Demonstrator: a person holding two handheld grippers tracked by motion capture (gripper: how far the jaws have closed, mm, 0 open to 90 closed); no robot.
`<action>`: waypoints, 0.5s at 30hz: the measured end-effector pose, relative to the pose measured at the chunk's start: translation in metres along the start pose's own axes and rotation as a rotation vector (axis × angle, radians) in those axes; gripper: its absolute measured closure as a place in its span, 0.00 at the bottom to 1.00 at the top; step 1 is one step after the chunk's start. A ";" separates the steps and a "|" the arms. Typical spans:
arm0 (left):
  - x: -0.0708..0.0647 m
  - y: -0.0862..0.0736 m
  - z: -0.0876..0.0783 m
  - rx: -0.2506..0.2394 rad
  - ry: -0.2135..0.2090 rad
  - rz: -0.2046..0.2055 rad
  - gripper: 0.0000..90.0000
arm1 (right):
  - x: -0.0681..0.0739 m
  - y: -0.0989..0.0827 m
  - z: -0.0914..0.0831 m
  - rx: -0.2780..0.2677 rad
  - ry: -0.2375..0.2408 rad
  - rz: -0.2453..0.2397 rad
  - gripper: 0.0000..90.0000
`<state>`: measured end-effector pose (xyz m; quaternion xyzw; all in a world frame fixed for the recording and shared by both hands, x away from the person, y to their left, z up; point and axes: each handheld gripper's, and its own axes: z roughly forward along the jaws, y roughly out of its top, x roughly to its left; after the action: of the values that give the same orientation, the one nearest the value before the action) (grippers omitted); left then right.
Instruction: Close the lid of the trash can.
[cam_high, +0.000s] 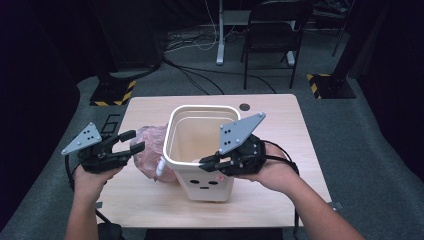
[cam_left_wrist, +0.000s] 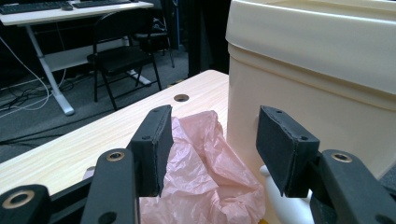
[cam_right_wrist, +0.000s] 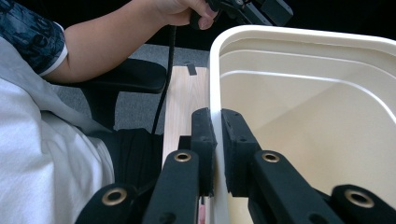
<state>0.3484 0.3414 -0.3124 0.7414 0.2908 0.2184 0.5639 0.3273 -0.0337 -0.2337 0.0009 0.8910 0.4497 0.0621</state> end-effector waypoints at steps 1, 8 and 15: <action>0.000 0.000 0.000 0.000 0.000 0.000 0.51 | 0.000 0.000 0.001 0.001 0.000 -0.001 0.93; 0.000 0.000 0.001 0.005 0.001 -0.001 0.51 | 0.000 -0.005 0.006 0.015 -0.001 0.003 0.93; 0.000 -0.001 0.001 0.009 0.002 0.000 0.51 | 0.001 -0.013 0.010 -0.001 -0.006 0.008 0.93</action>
<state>0.3495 0.3408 -0.3134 0.7437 0.2925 0.2179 0.5602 0.3277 -0.0335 -0.2502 0.0058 0.8906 0.4503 0.0631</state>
